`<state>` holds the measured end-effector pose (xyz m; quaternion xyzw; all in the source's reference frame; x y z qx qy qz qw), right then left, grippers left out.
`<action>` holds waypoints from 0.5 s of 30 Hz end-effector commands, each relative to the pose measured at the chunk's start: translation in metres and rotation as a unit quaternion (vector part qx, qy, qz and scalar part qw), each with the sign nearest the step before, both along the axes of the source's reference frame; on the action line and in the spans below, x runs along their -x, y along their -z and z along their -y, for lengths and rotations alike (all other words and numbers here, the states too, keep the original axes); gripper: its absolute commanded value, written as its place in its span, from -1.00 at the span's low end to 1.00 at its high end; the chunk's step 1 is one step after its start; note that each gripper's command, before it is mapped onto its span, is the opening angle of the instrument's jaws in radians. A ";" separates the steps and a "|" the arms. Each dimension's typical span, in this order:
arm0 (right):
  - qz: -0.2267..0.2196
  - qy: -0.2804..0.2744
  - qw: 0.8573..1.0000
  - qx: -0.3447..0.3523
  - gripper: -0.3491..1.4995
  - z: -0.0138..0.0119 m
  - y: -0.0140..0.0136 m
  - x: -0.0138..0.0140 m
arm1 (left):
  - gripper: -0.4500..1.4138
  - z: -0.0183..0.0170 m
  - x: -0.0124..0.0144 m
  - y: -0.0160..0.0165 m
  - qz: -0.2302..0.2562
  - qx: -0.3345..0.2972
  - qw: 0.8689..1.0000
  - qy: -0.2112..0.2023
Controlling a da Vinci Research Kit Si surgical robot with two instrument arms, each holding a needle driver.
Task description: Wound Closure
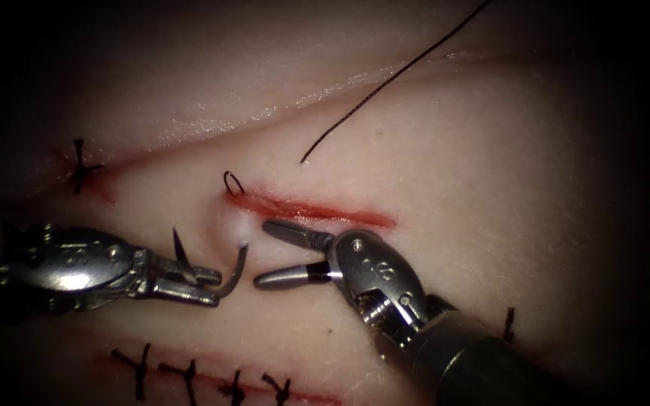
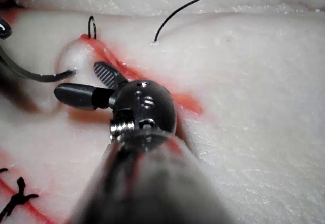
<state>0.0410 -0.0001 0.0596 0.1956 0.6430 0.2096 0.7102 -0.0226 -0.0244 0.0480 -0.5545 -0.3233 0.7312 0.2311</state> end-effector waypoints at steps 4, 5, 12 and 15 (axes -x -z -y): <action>0.010 0.009 1.000 0.015 0.49 0.0000 -0.0017 -0.0013 | -1.00 0.0021 0.0000 0.0005 0.008 -0.019 1.000 -0.011; 0.011 0.010 1.000 0.018 0.49 -0.0001 -0.0018 -0.0013 | -1.00 0.0023 -0.0001 0.0007 0.010 -0.025 1.000 -0.013; 0.015 0.014 0.999 0.025 0.42 0.0001 -0.0021 -0.0009 | -1.00 0.0035 -0.0005 0.0025 0.025 -0.036 0.999 -0.017; 0.016 0.016 0.999 0.027 0.42 0.0003 -0.0023 -0.0008 | -1.00 0.0040 -0.0009 0.0032 0.029 -0.036 0.999 -0.021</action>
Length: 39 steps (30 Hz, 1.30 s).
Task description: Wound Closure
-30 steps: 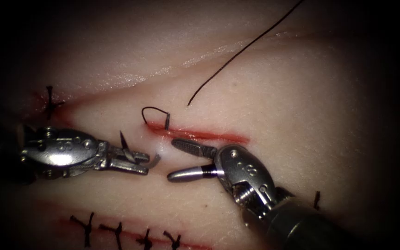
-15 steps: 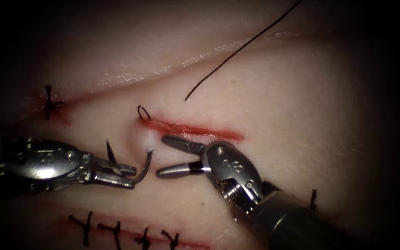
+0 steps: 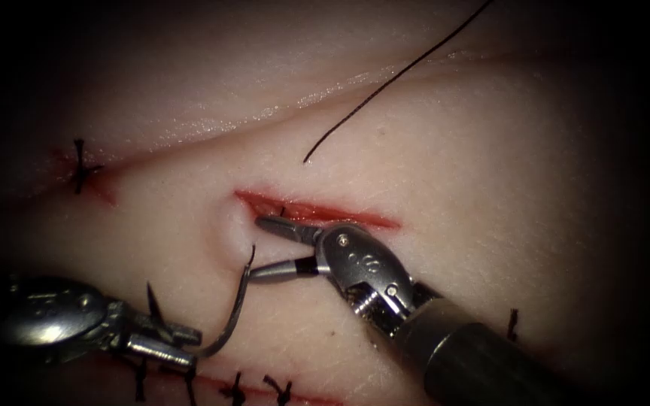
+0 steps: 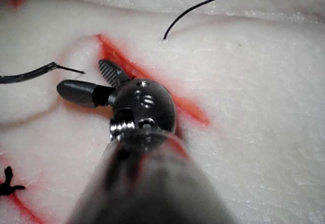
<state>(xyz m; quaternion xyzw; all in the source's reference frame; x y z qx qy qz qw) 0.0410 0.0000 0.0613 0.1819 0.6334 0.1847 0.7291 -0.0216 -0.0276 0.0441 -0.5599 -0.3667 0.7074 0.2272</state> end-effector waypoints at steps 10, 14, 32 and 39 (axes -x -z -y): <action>0.005 0.009 1.000 0.007 0.24 0.0014 -0.0019 -0.0007 | -1.00 0.0006 -0.0012 0.0026 0.025 0.055 0.998 0.018; 0.014 0.019 1.000 0.009 -0.09 0.0015 -0.0025 -0.0005 | -1.00 0.0002 -0.0012 0.0044 0.029 0.091 0.995 0.029; 0.059 0.011 0.997 0.040 -0.02 0.0015 -0.0026 0.0002 | -1.00 0.0007 -0.0010 0.0081 -0.023 0.326 0.944 0.051; 0.057 0.005 0.998 0.033 0.22 0.0014 -0.0009 -0.0006 | -1.00 0.0011 -0.0010 0.0084 -0.047 0.375 0.924 0.056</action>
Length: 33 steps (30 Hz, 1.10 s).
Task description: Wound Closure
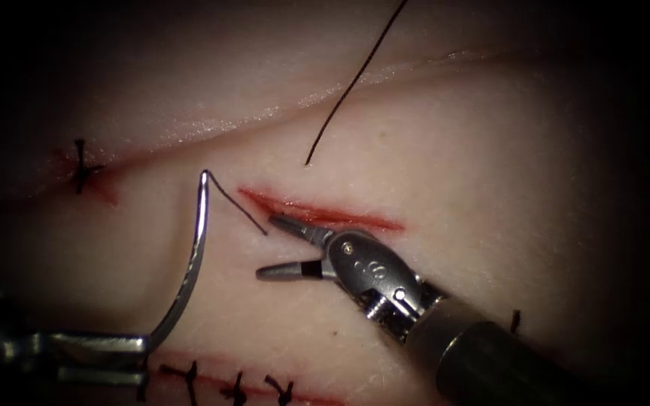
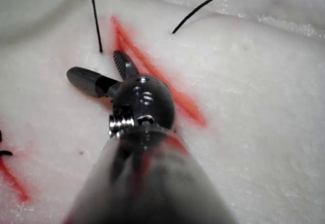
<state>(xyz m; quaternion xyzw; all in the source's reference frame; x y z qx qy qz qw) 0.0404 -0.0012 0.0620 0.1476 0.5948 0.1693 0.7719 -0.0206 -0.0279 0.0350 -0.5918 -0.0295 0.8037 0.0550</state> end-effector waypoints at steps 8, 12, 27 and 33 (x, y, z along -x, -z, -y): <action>-0.001 -0.005 1.000 0.005 0.24 -0.0007 0.0025 -0.0029 | -1.00 0.0014 -0.0001 -0.0004 0.001 0.006 1.000 -0.003; 0.001 -0.008 1.000 0.007 0.22 -0.0011 0.0026 -0.0034 | -1.00 0.0014 -0.0001 -0.0004 0.003 0.006 1.000 -0.005; 0.048 -0.036 0.998 0.026 -1.00 -0.0006 0.0016 -0.0008 | -1.00 0.0014 -0.0009 -0.0010 0.010 0.014 1.000 0.012; 0.053 -0.037 0.998 0.027 -1.00 0.0020 0.0038 -0.0003 | -1.00 0.0026 -0.0009 -0.0037 -0.012 0.029 0.999 0.044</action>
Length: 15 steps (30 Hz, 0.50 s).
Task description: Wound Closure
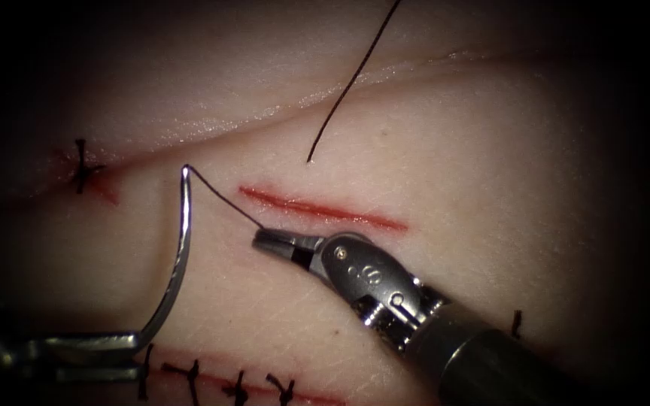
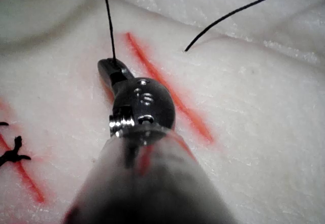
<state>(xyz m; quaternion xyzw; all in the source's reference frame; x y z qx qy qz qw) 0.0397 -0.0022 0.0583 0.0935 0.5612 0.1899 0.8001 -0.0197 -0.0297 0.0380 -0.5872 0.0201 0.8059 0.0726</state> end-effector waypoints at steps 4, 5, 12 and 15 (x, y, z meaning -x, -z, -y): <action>-0.004 -0.001 1.000 0.000 -1.00 0.0029 0.0024 -0.0015 | -1.00 0.0022 0.0001 -0.0027 -0.019 0.010 1.000 0.014; -0.005 -0.002 1.000 0.000 -1.00 0.0033 0.0029 -0.0017 | -1.00 0.0026 0.0001 -0.0030 -0.023 0.016 0.999 0.016; -0.009 -0.004 1.000 0.000 -1.00 0.0062 0.0066 -0.0029 | -1.00 0.0055 0.0003 -0.0036 -0.017 0.009 0.999 0.040; -0.018 -0.001 1.000 0.000 -1.00 0.0071 0.0078 -0.0037 | -1.00 0.0065 0.0005 -0.0034 -0.020 0.010 0.999 0.044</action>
